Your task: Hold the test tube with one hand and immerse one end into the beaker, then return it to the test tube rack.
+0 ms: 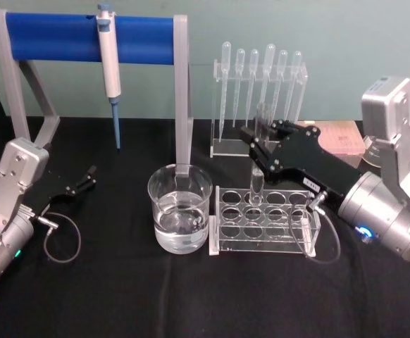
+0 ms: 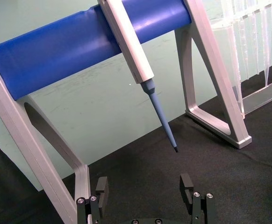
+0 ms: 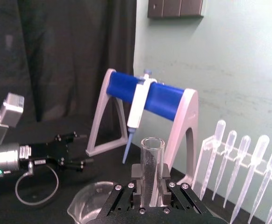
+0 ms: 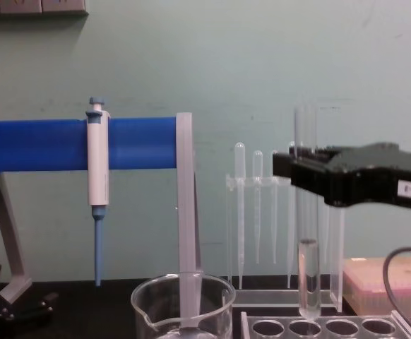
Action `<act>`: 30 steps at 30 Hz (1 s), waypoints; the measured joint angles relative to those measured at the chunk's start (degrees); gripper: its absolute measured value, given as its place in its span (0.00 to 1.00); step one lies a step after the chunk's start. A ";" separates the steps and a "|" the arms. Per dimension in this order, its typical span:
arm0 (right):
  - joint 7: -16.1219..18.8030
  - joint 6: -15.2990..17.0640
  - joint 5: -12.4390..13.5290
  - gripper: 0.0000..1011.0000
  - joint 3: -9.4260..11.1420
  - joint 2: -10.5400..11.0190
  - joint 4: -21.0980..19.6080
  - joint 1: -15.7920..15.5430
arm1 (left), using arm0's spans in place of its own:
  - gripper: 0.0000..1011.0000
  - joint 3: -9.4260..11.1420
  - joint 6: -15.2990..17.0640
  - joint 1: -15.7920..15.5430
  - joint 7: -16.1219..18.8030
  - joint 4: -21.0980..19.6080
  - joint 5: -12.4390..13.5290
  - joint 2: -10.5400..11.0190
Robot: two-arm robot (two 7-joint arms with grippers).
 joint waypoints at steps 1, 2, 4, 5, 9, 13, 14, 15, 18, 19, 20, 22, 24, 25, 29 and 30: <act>-0.03 0.00 -0.16 0.22 -0.05 0.02 0.16 -0.06 | 0.99 0.00 0.00 0.00 0.00 0.00 0.00 0.00; -0.08 0.00 -0.36 0.22 -0.10 0.03 0.35 -0.12 | 0.99 0.00 0.00 0.00 0.00 0.00 0.00 0.00; -0.26 0.01 -0.85 0.22 -0.19 0.05 0.86 -0.27 | 0.99 0.00 0.00 0.00 0.00 0.00 0.00 0.00; -0.27 0.01 -0.99 0.22 -0.22 0.03 1.03 -0.30 | 0.99 0.00 0.00 0.00 0.00 0.00 0.00 0.00; -0.22 -0.17 -1.43 0.22 -0.44 -0.41 2.29 -0.29 | 0.99 0.00 0.00 0.00 0.00 0.00 0.00 0.00; 0.03 -0.47 -1.69 0.22 -0.71 -0.82 3.26 -0.03 | 0.99 0.00 0.00 0.00 0.00 0.00 0.00 0.00; 0.14 -0.58 -1.79 0.22 -0.85 -1.07 3.75 0.12 | 0.99 0.00 0.00 0.00 0.00 0.00 0.00 0.00; 0.18 -0.61 -1.85 0.22 -0.91 -1.18 3.93 0.19 | 0.99 0.00 0.00 0.00 0.00 0.00 0.00 0.00; 0.31 -0.66 -2.19 0.22 -1.17 -1.59 4.60 0.40 | 0.99 0.00 0.00 0.00 0.00 0.00 0.00 0.00; 0.33 -0.67 -2.37 0.22 -1.31 -1.76 4.96 0.45 | 0.99 0.00 0.00 0.00 0.00 0.00 0.00 0.00; 0.33 -0.67 -2.37 0.22 -1.31 -1.76 4.96 0.45 | 0.99 0.00 0.00 0.00 0.00 0.00 0.00 0.00; 0.37 -0.68 -2.67 0.22 -1.56 -2.00 5.57 0.51 | 0.99 0.00 0.00 0.00 0.00 0.00 0.00 0.00; 0.40 -0.68 -2.98 0.22 -1.79 -2.20 6.28 0.55 | 0.99 0.00 0.00 0.00 0.00 0.00 0.00 0.00; 0.41 -0.69 -3.05 0.22 -1.85 -2.26 6.43 0.56 | 0.99 0.00 0.00 0.00 0.00 0.00 0.00 0.00; 0.49 -0.79 -3.50 0.22 -2.11 -2.67 7.62 0.57 | 0.99 0.00 0.00 0.00 0.00 0.00 0.00 0.00; 0.51 -0.82 -3.58 0.22 -2.16 -2.74 7.81 0.58 | 0.99 0.00 0.00 0.00 0.00 0.00 0.00 0.00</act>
